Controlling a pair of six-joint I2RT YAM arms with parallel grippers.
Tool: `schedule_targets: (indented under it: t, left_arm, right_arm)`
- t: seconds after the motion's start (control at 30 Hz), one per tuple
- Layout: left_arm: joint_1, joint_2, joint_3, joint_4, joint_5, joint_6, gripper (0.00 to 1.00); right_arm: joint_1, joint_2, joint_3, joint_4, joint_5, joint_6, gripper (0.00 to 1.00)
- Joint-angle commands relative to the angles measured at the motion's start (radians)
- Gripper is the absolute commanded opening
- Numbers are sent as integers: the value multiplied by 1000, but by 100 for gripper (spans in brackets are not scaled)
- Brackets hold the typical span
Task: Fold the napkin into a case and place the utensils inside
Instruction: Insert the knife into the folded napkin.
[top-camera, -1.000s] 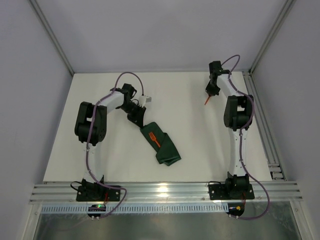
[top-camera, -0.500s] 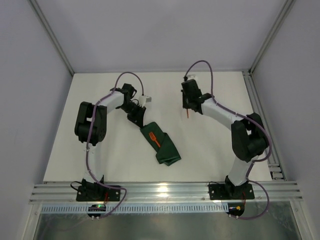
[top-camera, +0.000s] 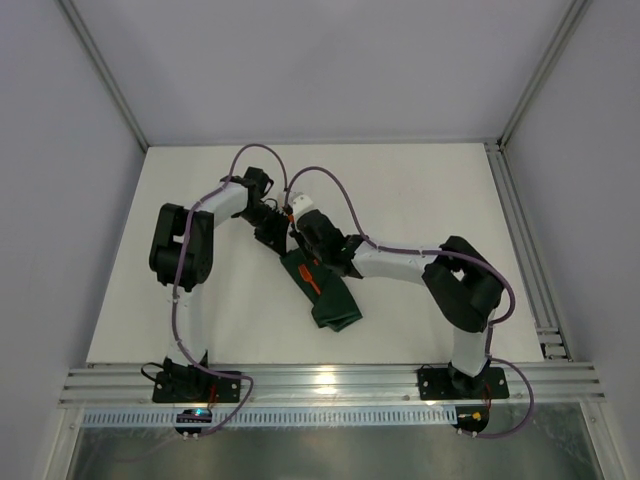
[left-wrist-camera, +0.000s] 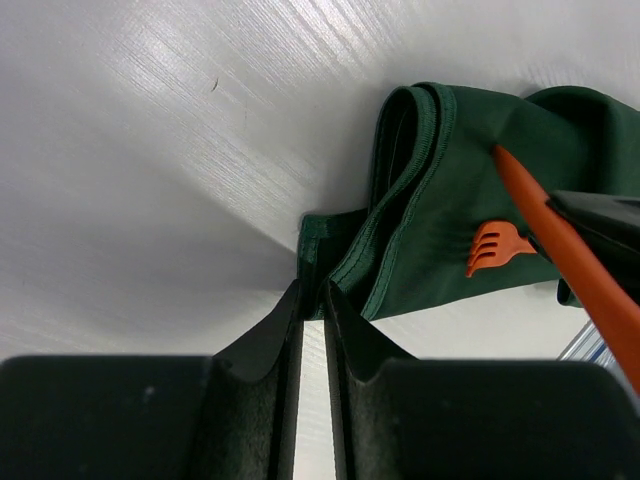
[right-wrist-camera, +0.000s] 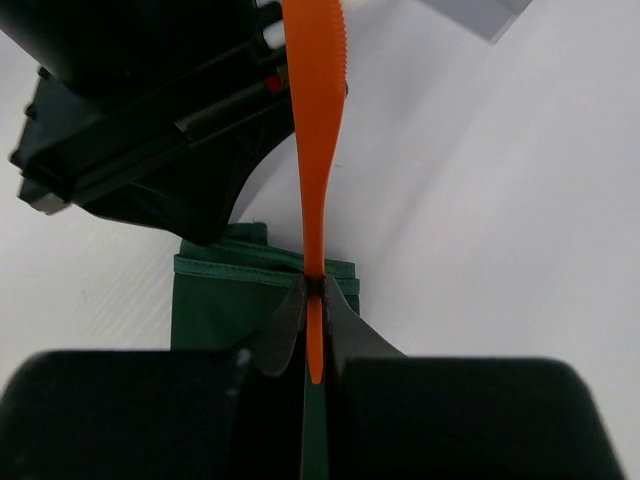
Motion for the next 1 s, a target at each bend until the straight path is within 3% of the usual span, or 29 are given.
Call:
schedule_targets:
  t: [0.0,0.3,0.43,0.7,0.97]
  left_arm:
    - [6,-53,-3,7,19,23,15]
    - [6,-57,0,3,18,24,14]
    - [6,-56,1,3,18,23,13]
    - [6,-59,3,0,18,24,13]
    - [6,-57,3,3,22,24,13]
  right_arm:
    - [14,-6,-22,64,42,-11,4]
    - [34,-46,-79,-4,62,32,4]
    - [47,-77,-51,-123,80,47,4]
    - [47,-107,-36,-175,122,93,4]
    - [47,-109,-37,-304,97,235,4]
